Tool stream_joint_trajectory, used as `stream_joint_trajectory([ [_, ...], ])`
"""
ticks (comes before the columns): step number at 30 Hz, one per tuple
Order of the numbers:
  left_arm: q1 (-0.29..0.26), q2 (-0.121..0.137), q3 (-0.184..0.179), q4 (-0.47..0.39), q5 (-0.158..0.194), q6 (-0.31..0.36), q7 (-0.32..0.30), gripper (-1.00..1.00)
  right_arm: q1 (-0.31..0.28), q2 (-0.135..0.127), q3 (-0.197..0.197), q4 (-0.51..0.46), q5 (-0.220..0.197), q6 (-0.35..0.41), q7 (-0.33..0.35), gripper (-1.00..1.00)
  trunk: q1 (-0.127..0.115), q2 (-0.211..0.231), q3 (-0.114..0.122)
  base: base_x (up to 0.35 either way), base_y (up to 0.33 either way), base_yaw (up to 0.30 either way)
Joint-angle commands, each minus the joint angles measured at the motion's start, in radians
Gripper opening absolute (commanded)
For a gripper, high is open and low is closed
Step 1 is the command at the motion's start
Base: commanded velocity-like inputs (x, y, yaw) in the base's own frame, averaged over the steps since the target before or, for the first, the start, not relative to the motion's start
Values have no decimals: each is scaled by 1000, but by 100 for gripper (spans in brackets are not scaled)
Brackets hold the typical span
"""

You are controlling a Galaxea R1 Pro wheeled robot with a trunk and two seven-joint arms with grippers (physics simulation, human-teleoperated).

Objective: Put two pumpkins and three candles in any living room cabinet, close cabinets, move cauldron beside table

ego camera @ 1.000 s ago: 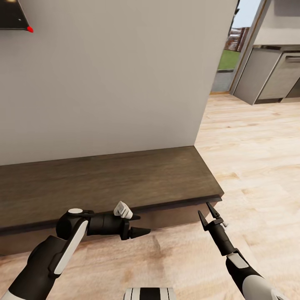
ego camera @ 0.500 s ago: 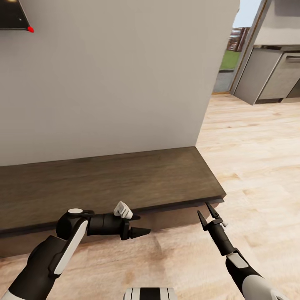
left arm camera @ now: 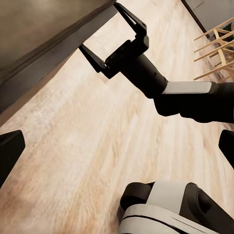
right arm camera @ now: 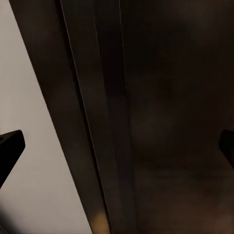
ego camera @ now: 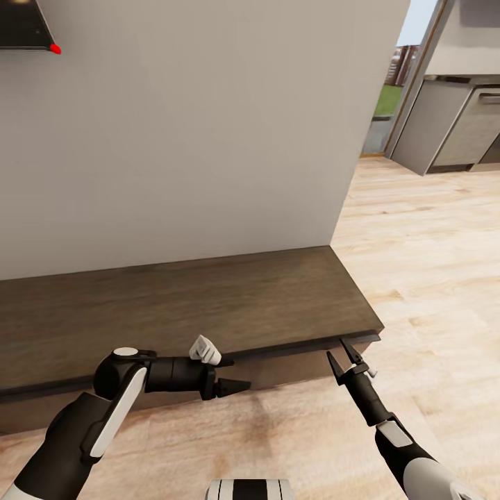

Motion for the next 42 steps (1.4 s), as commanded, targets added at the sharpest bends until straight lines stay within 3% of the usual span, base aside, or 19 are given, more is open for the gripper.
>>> stream_joint_trajectory([
  [1,-1,1,-1,0,2,4,0,100,0,0,3,1,-8,9,2,100,0,0,-1,2,2,0],
  [9,-1,1,-1,0,2,4,0,100,0,-2,3,1,-8,11,0,100,0,0,-1,0,0,0],
  [10,-1,1,-1,0,2,4,0,100,0,-1,3,1,-8,10,1,-100,0,0,-1,0,0,0],
  [42,-1,1,-1,0,2,-11,0,100,0,-2,8,1,-8,11,-5,-100,0,0,-1,0,0,0],
])
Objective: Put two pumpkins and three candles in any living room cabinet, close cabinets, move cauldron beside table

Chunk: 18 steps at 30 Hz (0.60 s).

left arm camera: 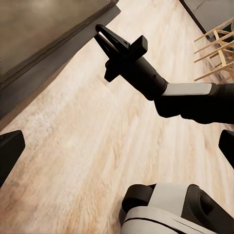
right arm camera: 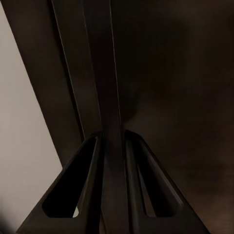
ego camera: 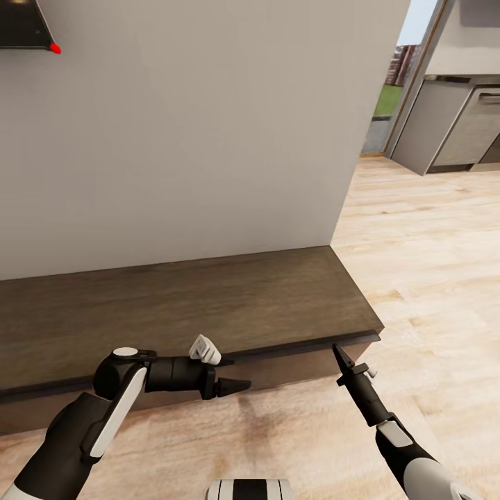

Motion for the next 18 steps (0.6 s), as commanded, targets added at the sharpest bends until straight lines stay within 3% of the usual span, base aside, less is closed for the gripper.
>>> stream_joint_trajectory([
  [1,-1,1,-1,0,3,4,0,100,-1,0,6,1,-12,17,8,-100,0,0,-1,0,0,0],
  [18,-1,1,-1,0,3,1,0,100,-1,0,6,0,-11,17,5,-100,-1,0,7,0,0,0],
])
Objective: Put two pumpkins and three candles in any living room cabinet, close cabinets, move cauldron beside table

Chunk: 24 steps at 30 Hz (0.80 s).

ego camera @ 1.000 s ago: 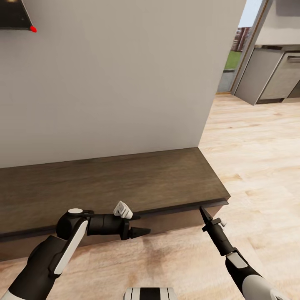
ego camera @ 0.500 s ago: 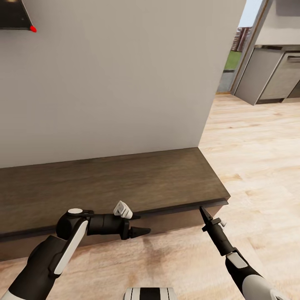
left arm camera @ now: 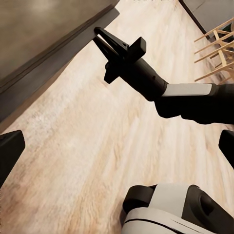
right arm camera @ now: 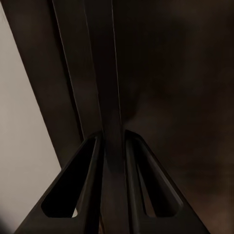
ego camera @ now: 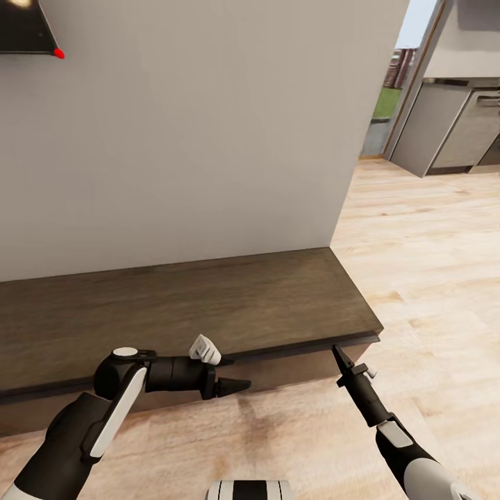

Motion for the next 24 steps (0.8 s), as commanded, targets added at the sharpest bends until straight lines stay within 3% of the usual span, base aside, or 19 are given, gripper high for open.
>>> stream_joint_trajectory([
  [1,-1,0,-1,0,3,4,0,100,-2,0,9,0,-17,22,22,-100,0,0,0,0,0,0],
  [24,-1,0,-2,0,3,4,0,100,-2,1,11,-6,-16,12,13,-100,0,0,0,0,0,0],
])
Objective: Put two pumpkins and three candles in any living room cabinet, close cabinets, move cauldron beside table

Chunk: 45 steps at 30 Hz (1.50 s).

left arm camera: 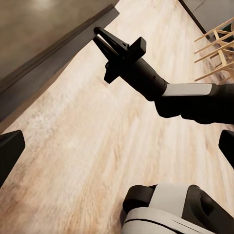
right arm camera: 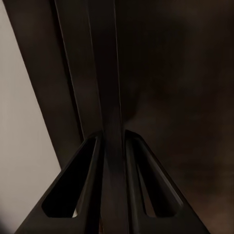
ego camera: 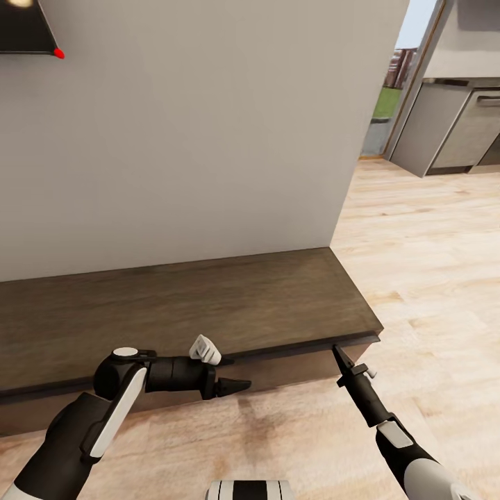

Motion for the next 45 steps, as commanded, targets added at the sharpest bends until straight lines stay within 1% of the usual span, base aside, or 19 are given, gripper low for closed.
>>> stream_joint_trajectory([
  [1,-1,0,-1,0,3,4,0,100,-4,0,8,0,-17,17,15,-100,0,0,0,0,0,0],
  [18,-1,0,-1,0,3,4,-1,100,-4,-1,8,1,-16,8,13,-100,0,0,0,0,0,0],
  [38,-1,0,0,0,3,4,-1,100,-4,5,9,1,-19,6,12,-100,0,0,0,0,0,0],
  [42,-1,0,0,0,3,4,-1,100,-4,5,9,1,-18,7,12,-100,-2,1,15,0,0,0],
  [45,-1,0,0,0,3,4,-1,100,-4,5,9,1,-18,7,12,-100,-2,1,15,0,0,0],
])
